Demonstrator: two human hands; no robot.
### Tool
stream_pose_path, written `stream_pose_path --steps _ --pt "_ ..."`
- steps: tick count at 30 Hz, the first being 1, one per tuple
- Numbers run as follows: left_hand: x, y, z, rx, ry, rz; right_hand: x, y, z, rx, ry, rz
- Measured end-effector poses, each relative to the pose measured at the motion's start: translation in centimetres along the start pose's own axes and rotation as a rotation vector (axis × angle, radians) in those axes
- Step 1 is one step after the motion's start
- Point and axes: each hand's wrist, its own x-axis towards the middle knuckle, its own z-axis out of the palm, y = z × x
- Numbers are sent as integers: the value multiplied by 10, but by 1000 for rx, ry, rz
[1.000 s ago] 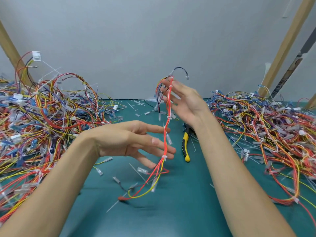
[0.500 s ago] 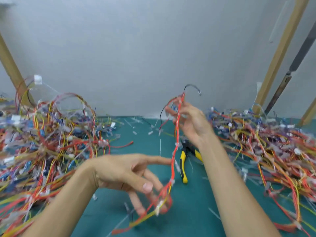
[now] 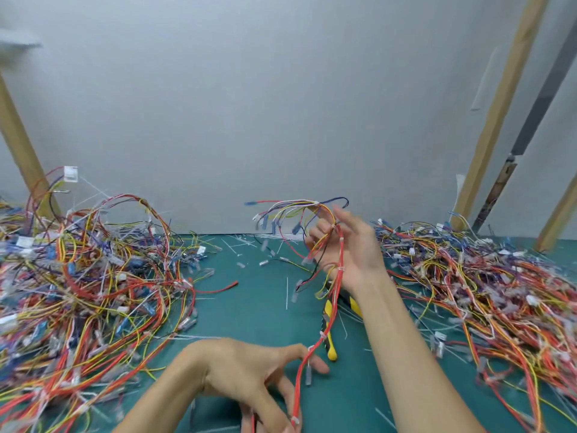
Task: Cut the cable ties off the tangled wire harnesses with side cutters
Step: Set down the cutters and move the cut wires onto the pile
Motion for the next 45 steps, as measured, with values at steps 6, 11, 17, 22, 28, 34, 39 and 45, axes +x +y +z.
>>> stream_pose_path --steps 6,11,17,22,28,34,39,45 --pt "-7 -10 -10 -338 -60 -18 3 -1 4 -1 -53 8" --pt "-10 -13 -12 -377 38 -15 1 -2 6 29 -83 -9" --pt "-13 -13 -22 -274 375 -18 -2 -9 14 88 -153 -22" --pt "-16 -18 -41 -62 1160 16 -4 -13 24 99 -209 -8" --pt "-12 7 -35 -86 1066 295 -4 -8 25 39 -281 44" --pt "-10 26 -25 -302 967 313 -4 -7 21 9 -302 45" --pt "-9 26 -24 -430 930 303 -3 -8 20 -35 -235 10" --pt "-4 20 -21 -524 836 192 -3 -9 22 -79 -200 -11"
